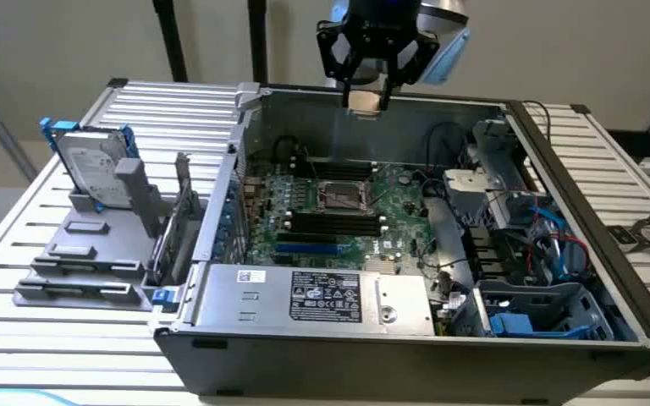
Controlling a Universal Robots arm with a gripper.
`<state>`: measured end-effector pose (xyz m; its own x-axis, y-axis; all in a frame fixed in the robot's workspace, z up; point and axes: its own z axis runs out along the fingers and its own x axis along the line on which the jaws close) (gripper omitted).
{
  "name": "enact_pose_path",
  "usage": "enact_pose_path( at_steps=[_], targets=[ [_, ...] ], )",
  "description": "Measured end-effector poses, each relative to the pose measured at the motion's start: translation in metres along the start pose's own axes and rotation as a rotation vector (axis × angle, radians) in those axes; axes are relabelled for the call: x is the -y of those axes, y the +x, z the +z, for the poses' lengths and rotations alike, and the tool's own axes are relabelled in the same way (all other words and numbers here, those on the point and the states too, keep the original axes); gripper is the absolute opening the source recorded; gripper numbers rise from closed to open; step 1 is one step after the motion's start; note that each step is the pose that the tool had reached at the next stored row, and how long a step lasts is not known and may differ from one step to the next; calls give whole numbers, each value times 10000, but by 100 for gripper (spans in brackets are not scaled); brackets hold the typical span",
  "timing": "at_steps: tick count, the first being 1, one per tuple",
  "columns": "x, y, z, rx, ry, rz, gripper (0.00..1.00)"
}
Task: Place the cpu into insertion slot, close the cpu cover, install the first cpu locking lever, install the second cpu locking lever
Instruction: 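Place the cpu into insertion slot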
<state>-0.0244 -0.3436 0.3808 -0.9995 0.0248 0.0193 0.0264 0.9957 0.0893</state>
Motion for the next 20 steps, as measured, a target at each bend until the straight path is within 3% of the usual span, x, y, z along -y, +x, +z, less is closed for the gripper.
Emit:
enact_pose_path(
  at_steps=[14,20],
  targets=[
    [-10,2,2,0,6,16,55],
    [-10,4,22,50,-11,858,55]
  ],
)
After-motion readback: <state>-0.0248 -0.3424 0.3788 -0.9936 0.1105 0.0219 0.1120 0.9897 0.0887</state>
